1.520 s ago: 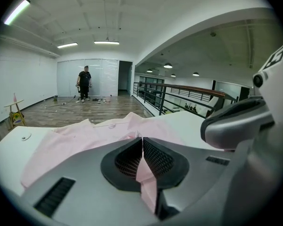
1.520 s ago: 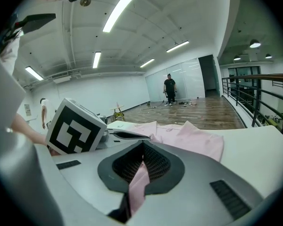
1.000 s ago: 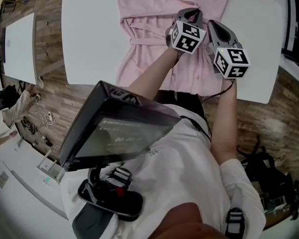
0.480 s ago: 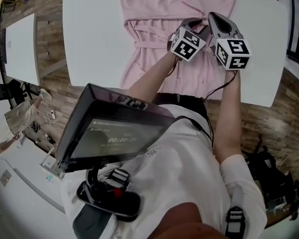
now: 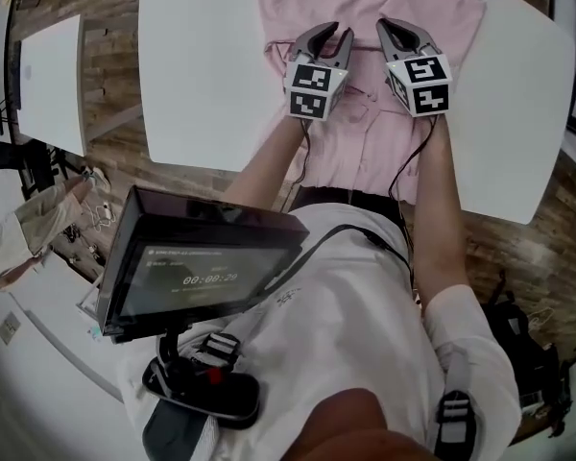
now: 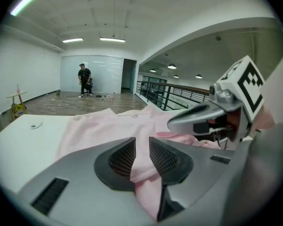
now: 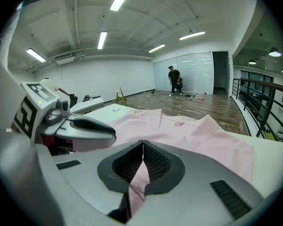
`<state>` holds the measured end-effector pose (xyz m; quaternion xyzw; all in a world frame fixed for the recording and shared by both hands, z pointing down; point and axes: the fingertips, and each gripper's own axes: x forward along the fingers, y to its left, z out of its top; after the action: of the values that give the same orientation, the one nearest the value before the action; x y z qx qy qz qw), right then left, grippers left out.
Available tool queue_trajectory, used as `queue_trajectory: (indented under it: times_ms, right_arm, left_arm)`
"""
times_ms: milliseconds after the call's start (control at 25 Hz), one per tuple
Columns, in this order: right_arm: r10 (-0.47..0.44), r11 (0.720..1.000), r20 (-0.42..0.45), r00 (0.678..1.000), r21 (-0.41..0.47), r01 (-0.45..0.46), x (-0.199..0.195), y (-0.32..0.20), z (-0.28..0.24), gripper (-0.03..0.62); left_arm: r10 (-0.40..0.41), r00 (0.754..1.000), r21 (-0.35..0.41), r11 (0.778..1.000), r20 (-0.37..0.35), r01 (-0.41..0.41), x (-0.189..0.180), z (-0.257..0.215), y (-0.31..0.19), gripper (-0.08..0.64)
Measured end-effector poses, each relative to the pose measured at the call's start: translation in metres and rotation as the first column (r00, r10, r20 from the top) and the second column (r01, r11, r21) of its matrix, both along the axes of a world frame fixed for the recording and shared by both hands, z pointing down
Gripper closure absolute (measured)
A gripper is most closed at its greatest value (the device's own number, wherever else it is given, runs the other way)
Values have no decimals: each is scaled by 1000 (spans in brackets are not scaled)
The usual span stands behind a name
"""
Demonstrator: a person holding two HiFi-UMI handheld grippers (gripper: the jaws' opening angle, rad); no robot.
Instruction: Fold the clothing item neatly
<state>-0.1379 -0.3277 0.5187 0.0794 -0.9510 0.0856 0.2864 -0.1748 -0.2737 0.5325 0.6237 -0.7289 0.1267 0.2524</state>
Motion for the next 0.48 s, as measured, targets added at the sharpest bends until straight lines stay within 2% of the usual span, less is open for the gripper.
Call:
queue_trajectory:
  times_ms: [120,240,360,480]
  right_arm:
    - [1,1000,-94,996,12,0,-4,3,22,589]
    - [51,993,-218,975,113,-27,2,-15,40,588]
    - [180,964,-285,941,244,-111,28,-51,42,589]
    - [352,922,-302,886,278,-271,73,-95,43,589]
  left_arm:
    - [-59,998,-11,998,24,59,-39,-4,10,471]
    - [-98,995,-34,995,-6,98,-65,2,12,471]
    - [-121,992,-65,991,-33,118,-73,12,17,471]
    - [-114,993,-74,991,-35,111,-68,12,20,471]
